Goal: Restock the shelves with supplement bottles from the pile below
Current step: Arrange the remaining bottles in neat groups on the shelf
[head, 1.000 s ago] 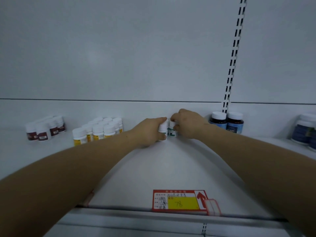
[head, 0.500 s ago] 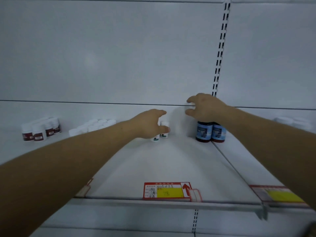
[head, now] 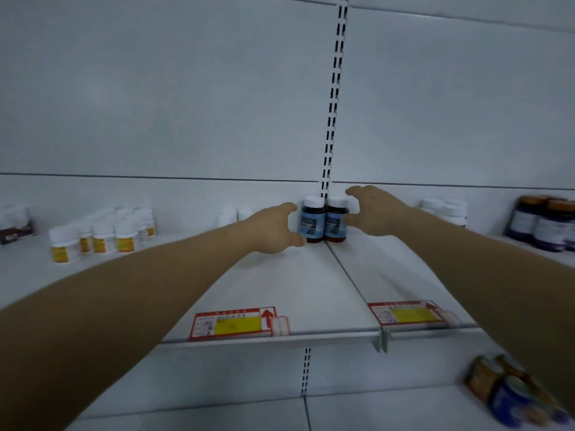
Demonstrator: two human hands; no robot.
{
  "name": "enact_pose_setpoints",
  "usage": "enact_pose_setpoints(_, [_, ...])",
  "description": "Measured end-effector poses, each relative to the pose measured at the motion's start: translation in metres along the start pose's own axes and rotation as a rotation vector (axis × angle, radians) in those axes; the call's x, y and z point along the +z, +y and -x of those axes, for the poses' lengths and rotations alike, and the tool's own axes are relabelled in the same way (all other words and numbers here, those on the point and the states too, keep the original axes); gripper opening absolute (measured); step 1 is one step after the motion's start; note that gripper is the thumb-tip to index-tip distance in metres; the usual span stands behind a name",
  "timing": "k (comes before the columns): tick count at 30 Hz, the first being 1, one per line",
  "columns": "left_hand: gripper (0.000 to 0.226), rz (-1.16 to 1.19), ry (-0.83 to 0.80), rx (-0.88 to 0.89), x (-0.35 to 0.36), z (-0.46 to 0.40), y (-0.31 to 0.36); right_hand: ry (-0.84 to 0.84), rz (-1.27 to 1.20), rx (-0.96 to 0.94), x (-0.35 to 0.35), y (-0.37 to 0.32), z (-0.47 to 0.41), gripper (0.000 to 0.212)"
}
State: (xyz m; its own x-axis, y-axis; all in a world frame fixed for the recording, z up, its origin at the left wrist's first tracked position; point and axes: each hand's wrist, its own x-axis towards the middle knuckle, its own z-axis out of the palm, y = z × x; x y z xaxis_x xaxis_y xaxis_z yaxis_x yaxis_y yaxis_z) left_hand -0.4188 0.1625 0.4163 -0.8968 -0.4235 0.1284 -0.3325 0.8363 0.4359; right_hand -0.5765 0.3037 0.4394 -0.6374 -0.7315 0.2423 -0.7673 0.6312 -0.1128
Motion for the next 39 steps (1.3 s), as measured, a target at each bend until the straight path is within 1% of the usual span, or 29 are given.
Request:
enact_pose_setpoints(6, [0.083,0.126,0.055,-0.131,0.024,-0.042,0.023,0.01,-0.092,-0.138,0.016,0.022,-0.027,0.069])
enact_pose_setpoints(8, [0.087,0.118,0.071,-0.148,0.031,-0.053,0.027,0.008,-0.082,-0.208,0.02,0.028,-0.036,0.064])
enact_pose_setpoints(10, [0.087,0.087,0.122,-0.153,0.037,-0.061,0.028,0.033,-0.075,-0.269,0.024,0.033,-0.044,0.058])
enact_pose_setpoints(11, [0.083,0.08,0.157,-0.164,0.039,-0.064,0.027,0.043,-0.087,-0.293,0.025,0.036,-0.047,0.055])
enact_pose_setpoints(13, [0.067,0.078,0.22,-0.181,0.043,-0.069,0.027,0.041,-0.128,-0.333,0.026,0.041,-0.051,0.053])
enact_pose_setpoints(15, [0.051,0.068,0.253,-0.2,0.046,-0.072,0.028,0.032,-0.16,-0.369,0.026,0.045,-0.054,0.051])
enact_pose_setpoints(16, [0.048,0.07,0.261,-0.211,0.048,-0.072,0.029,0.029,-0.167,-0.383,0.027,0.047,-0.054,0.051])
enact_pose_setpoints(19, [0.048,0.067,0.272,-0.238,0.049,-0.073,0.033,0.009,-0.186,-0.4,0.029,0.05,-0.055,0.051])
enact_pose_setpoints(22, [0.06,0.062,0.249,-0.257,0.046,-0.066,0.041,0.005,-0.153,-0.411,0.023,0.053,-0.051,0.059])
enact_pose_setpoints(24, [0.075,0.021,0.25,-0.246,0.04,-0.059,0.049,0.049,-0.116,-0.387,0.01,0.061,-0.047,0.065])
enact_pose_setpoints(26, [0.081,-0.019,0.281,-0.199,0.031,-0.05,0.062,0.081,-0.074,-0.337,-0.01,0.073,-0.042,0.068])
enact_pose_setpoints(28, [0.078,-0.029,0.275,-0.14,0.024,-0.042,0.079,0.074,-0.032,-0.261,-0.03,0.089,-0.037,0.071])
enact_pose_setpoints(32, [0.072,-0.047,0.164,-0.031,0.032,-0.033,0.118,0.04,0.038,-0.122,-0.055,0.128,-0.02,0.071])
enact_pose_setpoints(35, [0.074,-0.049,0.054,0.026,0.051,-0.03,0.145,0.047,0.044,-0.044,-0.062,0.16,-0.007,0.065])
enact_pose_setpoints(39, [0.074,-0.047,-0.015,0.053,0.076,-0.034,0.174,0.061,0.038,0.005,-0.063,0.201,0.006,0.053])
